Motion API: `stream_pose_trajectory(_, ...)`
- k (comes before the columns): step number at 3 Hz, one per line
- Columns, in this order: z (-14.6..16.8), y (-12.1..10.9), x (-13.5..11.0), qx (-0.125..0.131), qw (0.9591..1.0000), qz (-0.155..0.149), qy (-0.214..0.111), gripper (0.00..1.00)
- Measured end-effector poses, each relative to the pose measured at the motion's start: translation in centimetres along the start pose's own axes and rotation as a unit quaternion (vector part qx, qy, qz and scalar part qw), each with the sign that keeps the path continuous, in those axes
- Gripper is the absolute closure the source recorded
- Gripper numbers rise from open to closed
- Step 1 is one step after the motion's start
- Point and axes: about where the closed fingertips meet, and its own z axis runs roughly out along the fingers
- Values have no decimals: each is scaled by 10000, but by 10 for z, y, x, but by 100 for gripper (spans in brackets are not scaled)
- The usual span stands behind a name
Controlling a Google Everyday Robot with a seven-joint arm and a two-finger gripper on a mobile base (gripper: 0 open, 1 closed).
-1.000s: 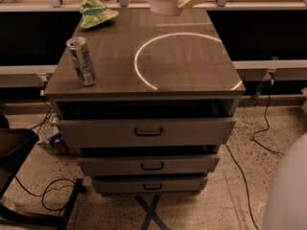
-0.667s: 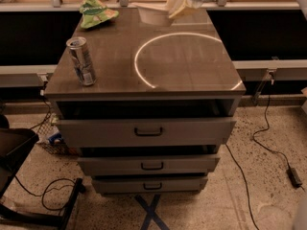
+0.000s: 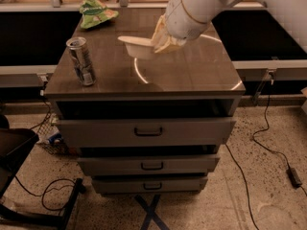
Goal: Move paper bowl near redbull can
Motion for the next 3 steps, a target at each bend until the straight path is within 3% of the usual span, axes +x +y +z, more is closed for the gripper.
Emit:
stream_pose_trajectory(1, 38, 25, -12, -198, 9997, -24, -111, 100)
stream_pose_trajectory(3, 74, 29, -32, -133, 9990, -89, -410, 100)
